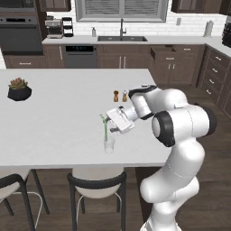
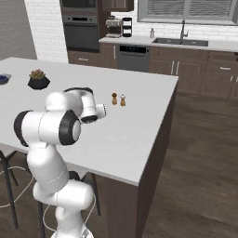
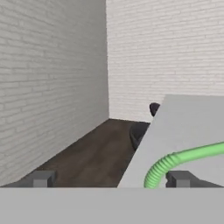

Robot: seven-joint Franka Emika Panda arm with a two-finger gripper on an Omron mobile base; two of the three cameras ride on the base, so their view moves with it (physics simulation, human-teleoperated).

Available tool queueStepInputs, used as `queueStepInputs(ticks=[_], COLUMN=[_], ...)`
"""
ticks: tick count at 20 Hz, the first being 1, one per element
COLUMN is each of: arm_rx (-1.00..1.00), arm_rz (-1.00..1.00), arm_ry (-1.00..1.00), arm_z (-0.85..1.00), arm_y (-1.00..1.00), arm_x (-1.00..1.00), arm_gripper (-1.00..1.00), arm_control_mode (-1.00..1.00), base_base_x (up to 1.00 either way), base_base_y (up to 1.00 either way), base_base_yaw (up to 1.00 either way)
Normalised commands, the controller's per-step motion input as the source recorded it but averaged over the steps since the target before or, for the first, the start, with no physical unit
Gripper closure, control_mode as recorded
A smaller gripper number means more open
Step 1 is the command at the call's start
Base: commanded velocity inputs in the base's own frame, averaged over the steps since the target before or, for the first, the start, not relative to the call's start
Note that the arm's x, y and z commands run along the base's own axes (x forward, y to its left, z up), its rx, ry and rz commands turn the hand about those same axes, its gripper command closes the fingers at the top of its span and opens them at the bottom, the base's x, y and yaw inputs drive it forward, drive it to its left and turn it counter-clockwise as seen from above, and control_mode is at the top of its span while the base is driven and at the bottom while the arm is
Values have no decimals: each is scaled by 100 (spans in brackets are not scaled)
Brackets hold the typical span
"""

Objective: Take a straw from the drawer in front and place it inside the glass cup on the dining counter.

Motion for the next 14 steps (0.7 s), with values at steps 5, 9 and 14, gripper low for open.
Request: queueStepInputs(ticks=[5,9,14], arm_rx=[-38,-20,-20], arm_rz=[-5,-1,0], arm_ry=[16,11,9], arm_z=[-25,-23,-7], arm_y=[-2,-43,-48], arm_x=[12,19,3], arm_gripper=[-100,-100,-100], arm_control_mode=[-100,-100,-100], base_base_x=[0,0,0], base_base_y=[0,0,0], base_base_yaw=[0,0,0])
